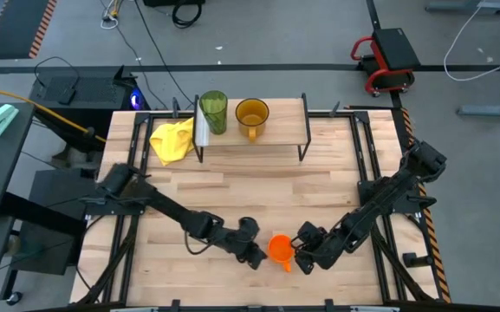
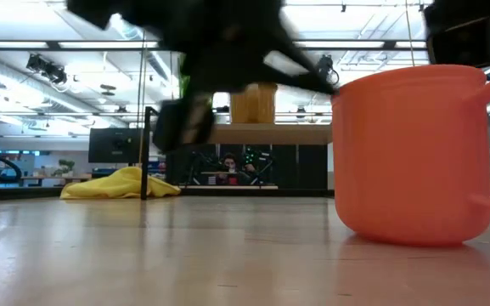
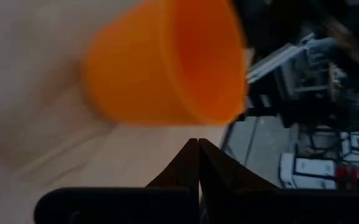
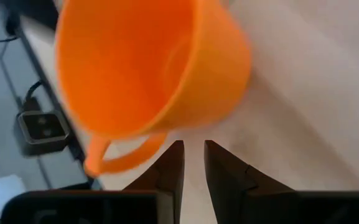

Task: Stack small to large cups/mugs on shelf
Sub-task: Put the orange mug on the shelf

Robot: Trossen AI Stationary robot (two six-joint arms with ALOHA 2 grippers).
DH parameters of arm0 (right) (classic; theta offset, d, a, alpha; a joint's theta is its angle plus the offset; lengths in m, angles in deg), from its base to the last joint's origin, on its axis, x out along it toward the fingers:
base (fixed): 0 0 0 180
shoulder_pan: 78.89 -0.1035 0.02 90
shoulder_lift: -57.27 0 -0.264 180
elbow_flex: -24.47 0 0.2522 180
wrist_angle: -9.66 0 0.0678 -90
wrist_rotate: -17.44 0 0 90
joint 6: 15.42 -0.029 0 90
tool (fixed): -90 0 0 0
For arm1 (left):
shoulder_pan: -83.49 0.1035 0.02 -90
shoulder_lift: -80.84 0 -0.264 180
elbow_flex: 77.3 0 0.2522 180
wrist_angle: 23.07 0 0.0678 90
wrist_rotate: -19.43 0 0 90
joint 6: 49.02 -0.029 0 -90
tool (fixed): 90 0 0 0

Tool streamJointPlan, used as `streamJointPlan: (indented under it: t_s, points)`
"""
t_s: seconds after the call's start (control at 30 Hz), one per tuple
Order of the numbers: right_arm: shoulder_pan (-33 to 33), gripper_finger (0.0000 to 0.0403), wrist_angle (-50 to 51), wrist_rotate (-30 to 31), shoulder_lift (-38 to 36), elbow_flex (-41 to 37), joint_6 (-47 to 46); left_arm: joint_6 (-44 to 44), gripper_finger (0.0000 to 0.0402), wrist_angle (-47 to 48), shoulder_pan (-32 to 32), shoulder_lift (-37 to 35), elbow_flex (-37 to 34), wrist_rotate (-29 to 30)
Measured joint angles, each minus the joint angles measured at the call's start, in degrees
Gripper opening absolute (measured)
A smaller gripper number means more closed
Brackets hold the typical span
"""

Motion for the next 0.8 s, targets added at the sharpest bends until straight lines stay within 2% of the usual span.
streamJointPlan:
  t_s: [0.27, 0.63, 0.8]
  points:
    - [3.09, 0.0051, -2.97, 0.35, -0.02, -0.01, 5.80, -0.19, 0.0020, 4.61, 2.07, 2.47, 4.30, 0.05]
    - [8.36, 0.0039, -1.60, 0.42, -0.56, -0.05, 9.93, -0.26, 0.0009, 7.03, 5.38, 3.08, 4.33, 0.49]
    - [10.83, 0.0040, -1.40, 0.40, -0.59, -0.05, 11.94, -1.23, 0.0023, 6.89, 7.47, 3.08, 4.33, 0.63]
